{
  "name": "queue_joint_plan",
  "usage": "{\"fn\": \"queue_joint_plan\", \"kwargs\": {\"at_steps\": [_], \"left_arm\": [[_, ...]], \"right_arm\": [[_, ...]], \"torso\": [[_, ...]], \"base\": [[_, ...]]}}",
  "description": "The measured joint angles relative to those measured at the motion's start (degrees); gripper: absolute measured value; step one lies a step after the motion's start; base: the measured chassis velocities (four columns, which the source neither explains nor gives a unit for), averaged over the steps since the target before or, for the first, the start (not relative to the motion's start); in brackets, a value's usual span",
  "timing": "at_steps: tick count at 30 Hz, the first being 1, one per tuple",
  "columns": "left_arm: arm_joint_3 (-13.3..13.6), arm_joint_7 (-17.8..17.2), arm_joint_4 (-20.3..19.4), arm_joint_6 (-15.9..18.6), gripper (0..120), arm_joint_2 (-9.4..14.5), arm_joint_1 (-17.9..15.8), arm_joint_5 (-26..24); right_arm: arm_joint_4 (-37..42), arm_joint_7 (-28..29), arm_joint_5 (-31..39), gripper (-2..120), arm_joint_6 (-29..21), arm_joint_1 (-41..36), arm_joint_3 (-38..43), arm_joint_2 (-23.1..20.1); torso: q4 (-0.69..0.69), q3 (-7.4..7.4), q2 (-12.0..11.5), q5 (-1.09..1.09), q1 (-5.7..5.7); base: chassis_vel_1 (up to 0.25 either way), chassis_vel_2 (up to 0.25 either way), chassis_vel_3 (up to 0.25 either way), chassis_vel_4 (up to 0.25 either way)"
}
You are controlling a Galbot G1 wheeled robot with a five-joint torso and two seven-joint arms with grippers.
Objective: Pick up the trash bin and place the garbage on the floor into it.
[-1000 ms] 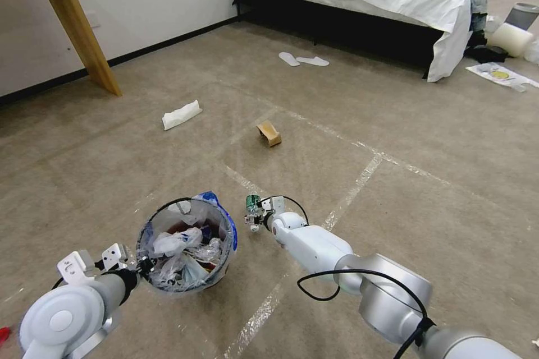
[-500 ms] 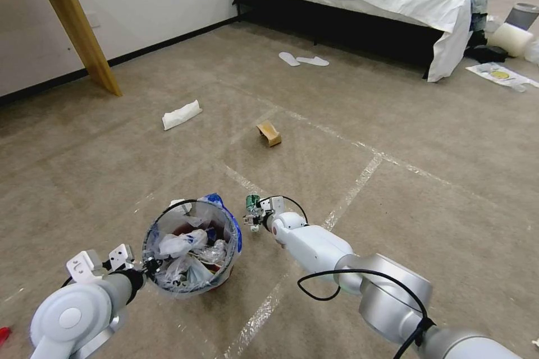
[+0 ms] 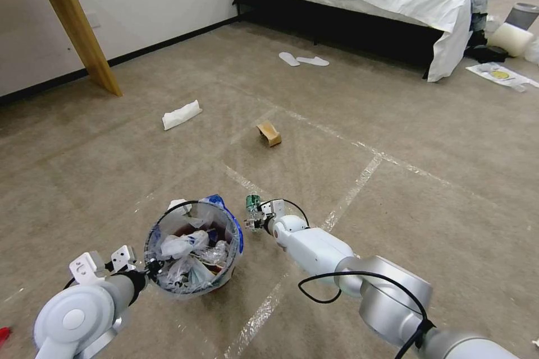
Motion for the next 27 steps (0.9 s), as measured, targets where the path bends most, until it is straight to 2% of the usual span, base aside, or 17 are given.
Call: {"fn": "queue_joint_plan", "kwargs": {"at_steps": [8,26,27], "left_arm": [[0.91,0.55,0.34,0.08,0,-0.99,0.05,1.38],[1.99,1.33,0.48,0.14,0,-1.34,-0.43,2.29],[2.15,1.4,0.48,0.15,0,-1.48,-0.42,2.53]], "right_arm": [[-0.25,-0.83,-0.38,99,-0.15,-0.42,0.05,0.0],[-0.45,-1.7,-0.7,96,-0.09,0.09,0.06,0.0],[-0.33,-1.69,-0.86,90,-0.08,0.09,-0.03,0.0]], "torso": [[0.0,0.0,0.0,0.0,0.0],[0.0,0.0,0.0,0.0,0.0],[0.0,0.0,0.0,0.0,0.0]], "base": [[0.0,0.0,0.0,0.0],[0.0,0.0,0.0,0.0],[0.0,0.0,0.0,0.0]]}}
